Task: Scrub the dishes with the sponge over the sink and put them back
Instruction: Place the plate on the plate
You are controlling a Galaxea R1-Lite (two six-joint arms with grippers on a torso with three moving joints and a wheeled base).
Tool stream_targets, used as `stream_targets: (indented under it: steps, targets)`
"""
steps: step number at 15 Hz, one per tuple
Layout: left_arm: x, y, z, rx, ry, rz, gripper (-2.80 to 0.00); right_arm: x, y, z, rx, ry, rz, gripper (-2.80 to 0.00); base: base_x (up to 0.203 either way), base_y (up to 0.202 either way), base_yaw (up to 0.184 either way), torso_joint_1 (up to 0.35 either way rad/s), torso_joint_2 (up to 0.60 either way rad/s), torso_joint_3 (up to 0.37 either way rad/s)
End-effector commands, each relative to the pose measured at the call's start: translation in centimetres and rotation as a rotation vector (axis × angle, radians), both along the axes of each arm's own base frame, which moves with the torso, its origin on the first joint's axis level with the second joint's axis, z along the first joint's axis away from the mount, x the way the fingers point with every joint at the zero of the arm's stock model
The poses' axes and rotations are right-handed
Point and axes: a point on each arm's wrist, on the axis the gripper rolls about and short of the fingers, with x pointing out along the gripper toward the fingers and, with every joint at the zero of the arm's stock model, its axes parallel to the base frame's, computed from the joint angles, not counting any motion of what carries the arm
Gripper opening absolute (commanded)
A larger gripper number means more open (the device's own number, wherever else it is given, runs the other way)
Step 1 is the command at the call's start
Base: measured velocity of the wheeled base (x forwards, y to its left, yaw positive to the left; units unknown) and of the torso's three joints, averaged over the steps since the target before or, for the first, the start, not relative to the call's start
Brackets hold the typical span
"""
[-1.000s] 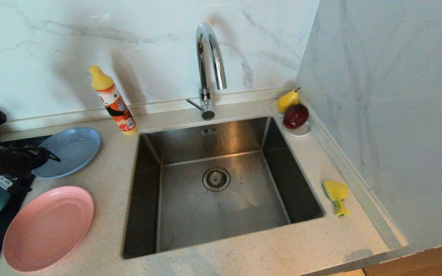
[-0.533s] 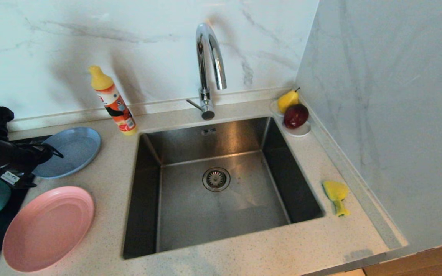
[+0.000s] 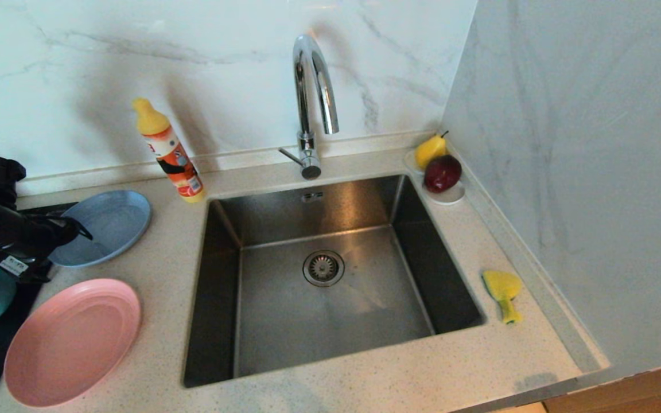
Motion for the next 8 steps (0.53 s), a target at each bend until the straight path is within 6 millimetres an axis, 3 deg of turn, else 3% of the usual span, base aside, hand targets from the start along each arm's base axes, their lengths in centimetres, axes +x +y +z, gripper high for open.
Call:
stream_targets:
  steps: [1,7,8]
  targets:
    - [0.33,0.07,-0.03,-0.002,-0.001,0.001,0.00,0.01,0.00,0.00,-0.001,0.001,0.001,-2.80,0.000,0.000,0.000,0.000,0.00,0.000]
    - [0.44,-0.09,0.23,0.003,-0.008,-0.003,0.00,0.01,0.00,-0.01,-0.001,0.003,0.001,-2.80,0.000,0.000,0.000,0.000,0.00,0.000]
    - [0.50,-0.14,0.36,0.005,-0.012,-0.004,-2.80,0.01,0.00,0.00,-0.001,0.001,0.001,-2.80,0.000,0.000,0.000,0.000,0.00,0.000]
